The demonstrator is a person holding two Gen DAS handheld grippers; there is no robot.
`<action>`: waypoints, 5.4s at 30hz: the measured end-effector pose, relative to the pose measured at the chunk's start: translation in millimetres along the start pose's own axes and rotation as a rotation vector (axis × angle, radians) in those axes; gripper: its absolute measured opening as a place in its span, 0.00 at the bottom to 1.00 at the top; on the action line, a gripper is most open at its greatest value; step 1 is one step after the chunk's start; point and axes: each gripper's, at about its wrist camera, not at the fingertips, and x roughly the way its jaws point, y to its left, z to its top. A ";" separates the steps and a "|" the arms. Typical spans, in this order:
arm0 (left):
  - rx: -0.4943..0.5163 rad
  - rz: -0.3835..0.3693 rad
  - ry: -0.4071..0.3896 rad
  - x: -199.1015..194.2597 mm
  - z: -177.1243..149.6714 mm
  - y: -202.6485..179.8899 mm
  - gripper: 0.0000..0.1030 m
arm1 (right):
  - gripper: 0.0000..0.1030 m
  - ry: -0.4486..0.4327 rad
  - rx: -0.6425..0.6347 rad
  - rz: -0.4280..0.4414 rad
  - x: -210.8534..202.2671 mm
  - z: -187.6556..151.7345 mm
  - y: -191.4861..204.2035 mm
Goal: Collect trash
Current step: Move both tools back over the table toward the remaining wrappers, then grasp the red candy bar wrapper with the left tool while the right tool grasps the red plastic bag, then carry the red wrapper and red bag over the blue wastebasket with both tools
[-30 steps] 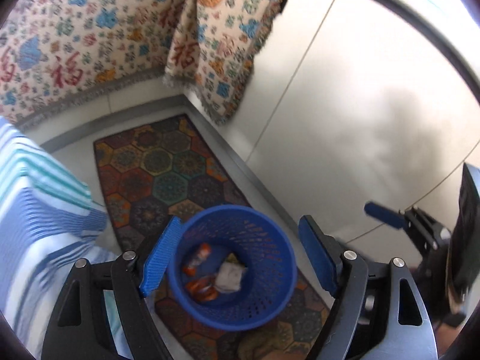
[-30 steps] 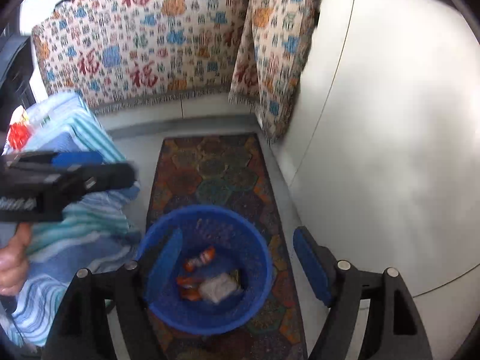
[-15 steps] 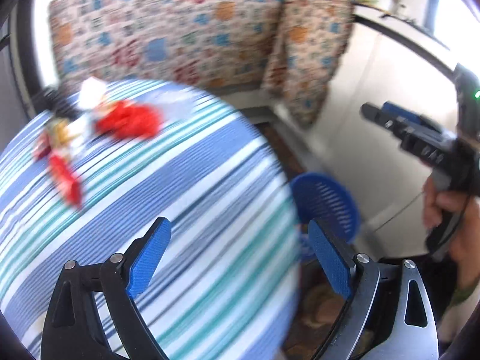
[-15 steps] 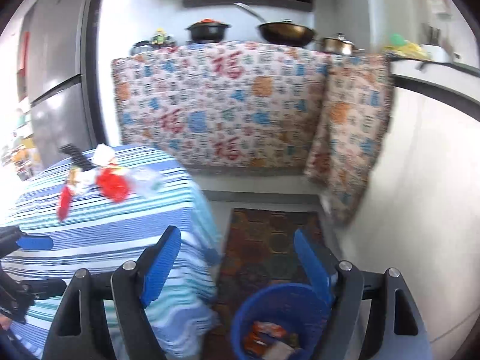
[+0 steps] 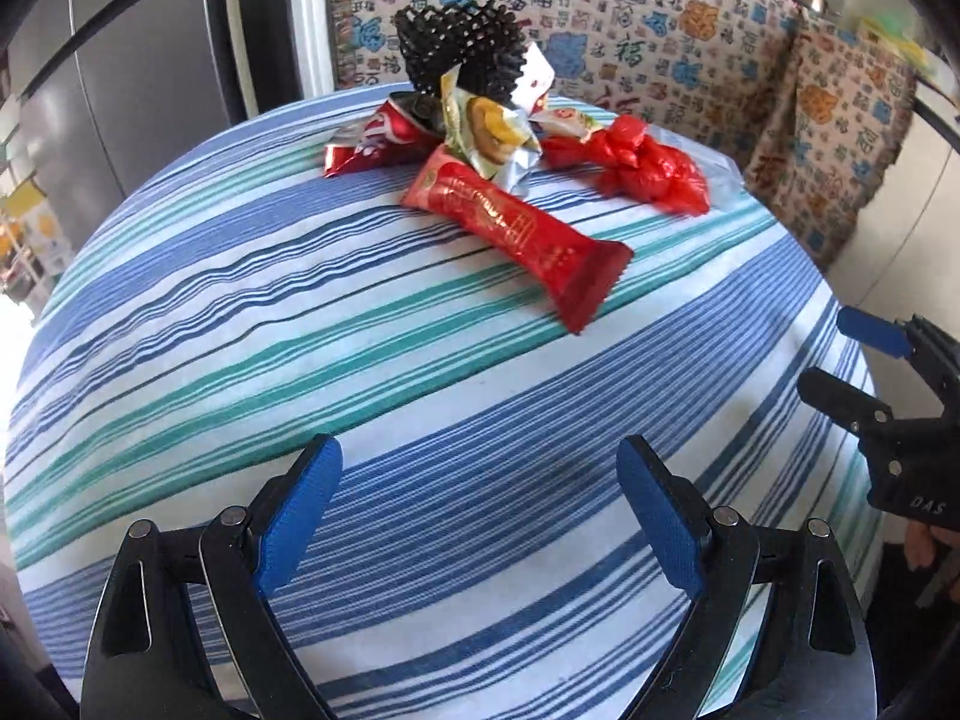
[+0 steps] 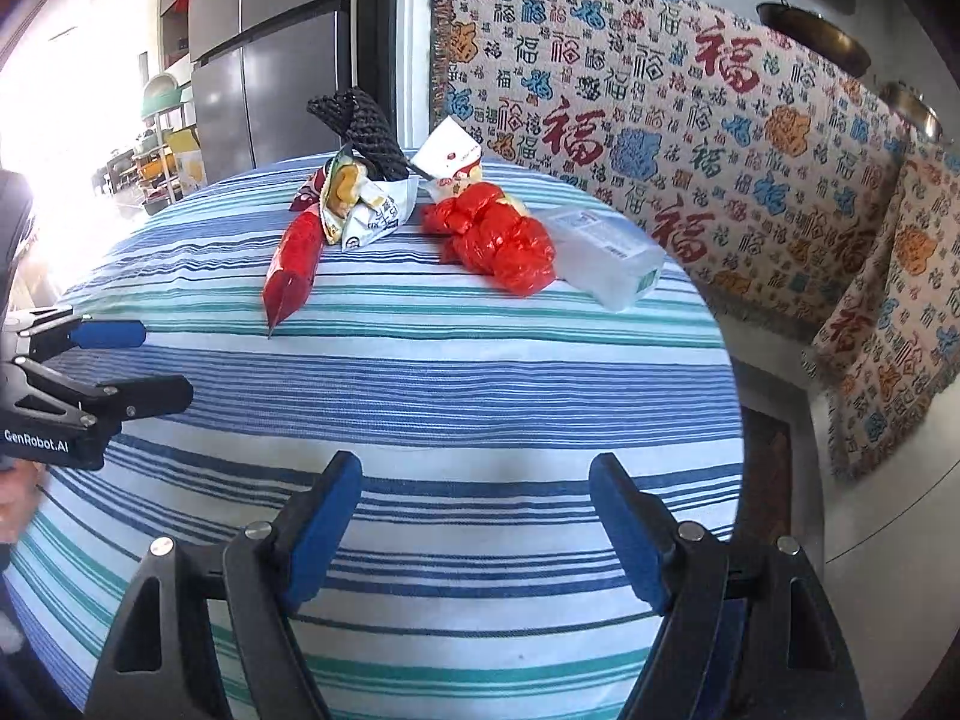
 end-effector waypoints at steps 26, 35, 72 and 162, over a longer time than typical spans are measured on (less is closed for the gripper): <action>-0.076 -0.106 -0.098 -9.1 72.4 4.4 0.99 | 0.79 0.048 0.034 0.010 24.3 5.3 1.2; -0.052 -0.009 0.002 60.4 89.4 -12.6 0.74 | 0.79 0.047 0.034 0.011 23.9 5.2 1.2; 0.070 0.017 -0.001 14.1 22.7 38.9 0.83 | 0.27 0.044 0.112 0.127 91.9 97.2 -22.1; 0.362 -0.577 -0.055 -41.4 30.1 -312.3 0.14 | 0.32 0.021 0.499 -0.315 -141.1 -118.5 -244.7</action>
